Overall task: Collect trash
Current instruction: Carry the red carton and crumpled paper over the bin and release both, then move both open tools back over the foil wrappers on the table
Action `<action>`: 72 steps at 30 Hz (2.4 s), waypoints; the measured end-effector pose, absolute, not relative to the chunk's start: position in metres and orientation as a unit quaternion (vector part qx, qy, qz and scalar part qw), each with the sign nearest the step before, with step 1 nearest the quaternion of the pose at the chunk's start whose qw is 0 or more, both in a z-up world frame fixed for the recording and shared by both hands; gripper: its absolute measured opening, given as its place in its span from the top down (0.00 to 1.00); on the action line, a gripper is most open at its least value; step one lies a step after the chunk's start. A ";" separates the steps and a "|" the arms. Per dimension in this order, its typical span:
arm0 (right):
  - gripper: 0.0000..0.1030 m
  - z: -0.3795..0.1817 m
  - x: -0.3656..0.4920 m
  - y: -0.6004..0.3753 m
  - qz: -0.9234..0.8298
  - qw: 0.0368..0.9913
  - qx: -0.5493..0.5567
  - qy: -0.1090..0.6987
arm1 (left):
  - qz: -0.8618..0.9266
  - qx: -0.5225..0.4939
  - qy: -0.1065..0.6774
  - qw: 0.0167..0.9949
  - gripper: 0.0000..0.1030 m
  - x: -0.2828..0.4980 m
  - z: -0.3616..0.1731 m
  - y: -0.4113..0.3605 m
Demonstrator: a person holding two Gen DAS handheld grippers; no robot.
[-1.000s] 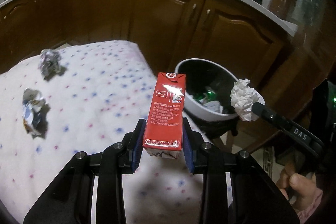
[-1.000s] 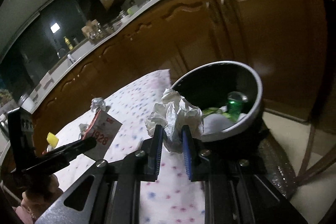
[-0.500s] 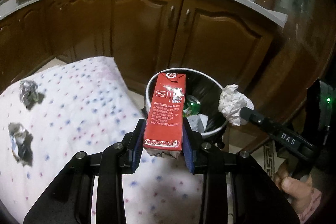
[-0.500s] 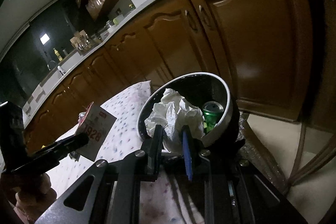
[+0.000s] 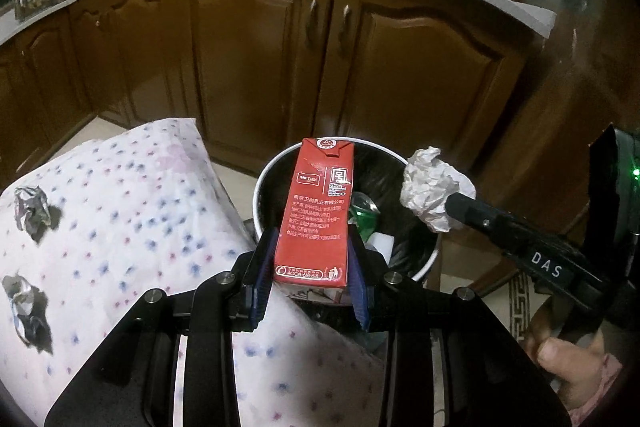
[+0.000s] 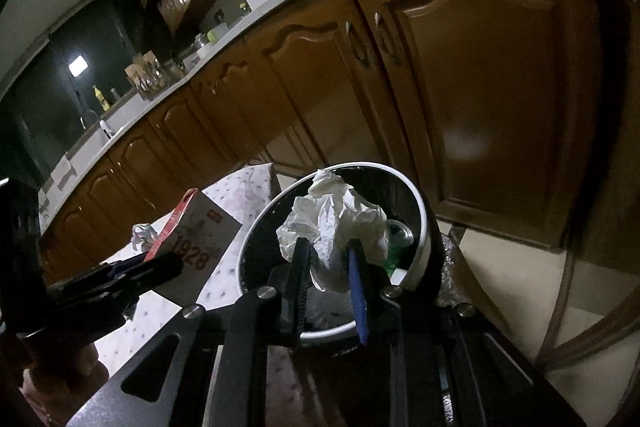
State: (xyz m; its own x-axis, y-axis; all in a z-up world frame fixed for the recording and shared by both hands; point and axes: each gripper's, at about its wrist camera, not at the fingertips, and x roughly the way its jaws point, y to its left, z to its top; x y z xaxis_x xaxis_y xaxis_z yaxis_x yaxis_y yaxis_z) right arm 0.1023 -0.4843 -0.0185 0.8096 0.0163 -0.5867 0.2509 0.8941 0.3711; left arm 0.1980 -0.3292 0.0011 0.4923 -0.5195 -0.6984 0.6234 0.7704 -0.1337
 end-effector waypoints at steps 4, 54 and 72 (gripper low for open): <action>0.81 -0.021 0.115 -0.488 -0.064 0.922 0.219 0.312 | -0.332 0.079 0.383 0.858 0.69 0.203 -0.004 -0.340; 0.21 -0.039 0.122 -0.366 0.021 0.916 0.227 0.332 | -0.177 -0.081 0.413 0.890 0.37 0.191 -0.042 -0.116; 0.21 -0.053 0.186 -0.252 0.131 0.898 0.195 0.371 | -0.094 -0.103 0.431 0.891 0.32 0.237 -0.060 -0.021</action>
State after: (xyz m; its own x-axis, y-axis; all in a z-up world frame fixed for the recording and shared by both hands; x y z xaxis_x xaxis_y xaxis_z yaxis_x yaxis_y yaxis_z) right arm 0.1858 -0.2524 -0.0526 0.6901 0.3807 -0.6155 -0.0917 0.8896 0.4474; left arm 0.2365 -0.0208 -0.0604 0.6101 -0.2561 -0.7498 0.0791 0.9613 -0.2640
